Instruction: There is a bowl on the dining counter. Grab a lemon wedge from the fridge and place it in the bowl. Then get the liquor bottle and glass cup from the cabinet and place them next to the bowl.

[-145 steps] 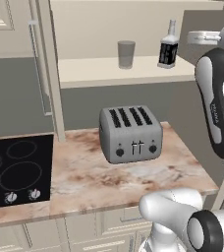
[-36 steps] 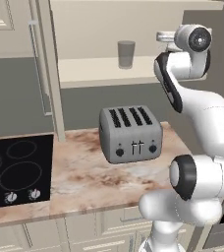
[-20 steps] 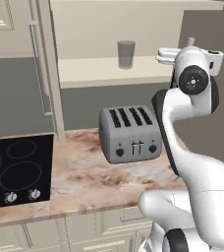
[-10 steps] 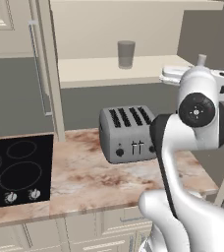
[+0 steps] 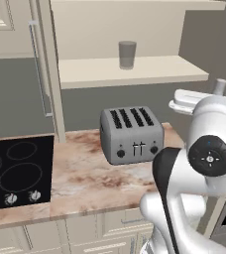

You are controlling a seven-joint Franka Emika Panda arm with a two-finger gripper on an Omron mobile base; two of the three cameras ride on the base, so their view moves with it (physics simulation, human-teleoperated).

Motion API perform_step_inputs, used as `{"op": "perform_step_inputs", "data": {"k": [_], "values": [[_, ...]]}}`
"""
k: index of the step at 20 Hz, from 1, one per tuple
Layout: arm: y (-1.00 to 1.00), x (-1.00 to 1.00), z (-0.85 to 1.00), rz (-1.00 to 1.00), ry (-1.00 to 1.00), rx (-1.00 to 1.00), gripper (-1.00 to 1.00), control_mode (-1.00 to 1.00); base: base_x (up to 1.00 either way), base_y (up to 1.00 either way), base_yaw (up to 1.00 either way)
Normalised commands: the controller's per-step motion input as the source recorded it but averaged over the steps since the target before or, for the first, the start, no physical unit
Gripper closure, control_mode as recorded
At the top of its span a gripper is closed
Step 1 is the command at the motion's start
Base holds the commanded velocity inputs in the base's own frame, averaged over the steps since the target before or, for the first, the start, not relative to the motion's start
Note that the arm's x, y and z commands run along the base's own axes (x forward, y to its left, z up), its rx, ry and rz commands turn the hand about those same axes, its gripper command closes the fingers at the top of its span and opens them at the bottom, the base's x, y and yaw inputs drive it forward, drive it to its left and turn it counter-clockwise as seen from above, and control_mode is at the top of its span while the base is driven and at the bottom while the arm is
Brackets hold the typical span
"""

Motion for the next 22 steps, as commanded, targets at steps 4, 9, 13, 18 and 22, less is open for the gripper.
{"op": "perform_step_inputs", "data": {"k": [4,9,13,18,22], "values": [[0.07,-0.19,-0.08,-0.01,0.00,0.00,1.00,1.00,-0.33,0.24,-0.04],[0.00,0.00,0.00,0.00,0.00,0.00,1.00,1.00,-0.25,0.56,-0.05],[0.00,0.00,0.00,0.00,0.00,0.00,1.00,1.00,-0.60,0.70,-0.10],[0.00,0.00,0.00,0.00,0.00,0.00,1.00,1.00,-0.87,0.65,-0.19],[0.00,0.00,0.00,0.00,0.00,0.00,1.00,1.00,-1.00,0.50,-0.24]]}}
